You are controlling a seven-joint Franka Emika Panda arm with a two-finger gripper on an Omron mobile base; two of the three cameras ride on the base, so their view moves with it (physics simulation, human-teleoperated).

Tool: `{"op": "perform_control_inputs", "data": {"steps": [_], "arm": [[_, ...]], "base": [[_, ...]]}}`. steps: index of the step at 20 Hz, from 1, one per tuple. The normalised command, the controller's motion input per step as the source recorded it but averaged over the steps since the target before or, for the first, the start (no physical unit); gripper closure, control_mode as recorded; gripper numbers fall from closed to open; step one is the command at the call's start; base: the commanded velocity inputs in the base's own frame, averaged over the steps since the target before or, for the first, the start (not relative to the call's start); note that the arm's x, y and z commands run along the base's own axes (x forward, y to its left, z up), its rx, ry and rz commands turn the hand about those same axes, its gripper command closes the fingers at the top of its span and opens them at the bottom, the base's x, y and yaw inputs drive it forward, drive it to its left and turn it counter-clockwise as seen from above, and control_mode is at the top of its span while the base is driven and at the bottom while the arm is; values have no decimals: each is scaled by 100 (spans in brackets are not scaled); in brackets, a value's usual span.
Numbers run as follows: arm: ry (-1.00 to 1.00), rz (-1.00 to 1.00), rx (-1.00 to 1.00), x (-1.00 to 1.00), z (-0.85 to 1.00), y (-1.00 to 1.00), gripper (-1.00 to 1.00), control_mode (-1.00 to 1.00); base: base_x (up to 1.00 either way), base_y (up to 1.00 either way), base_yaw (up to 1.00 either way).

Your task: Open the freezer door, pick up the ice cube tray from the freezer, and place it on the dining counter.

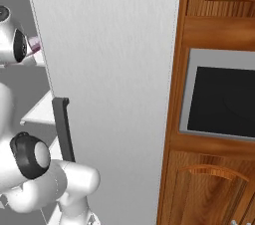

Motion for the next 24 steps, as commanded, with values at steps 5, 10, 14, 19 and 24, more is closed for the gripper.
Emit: {"op": "perform_control_inputs", "data": {"steps": [5,10,14,19,24], "arm": [[-5,5,0,-28,1,-30,100,-100],[-2,3,0,-62,3,0,100,-100],[0,0,0,-66,28,0,100,-100],[0,0,0,-68,37,-7,100,-100],[1,0,0,-93,11,-11,100,-100]], "base": [[0,0,0],[0,0,0],[0,0,0],[0,0,0],[0,0,0]]}}
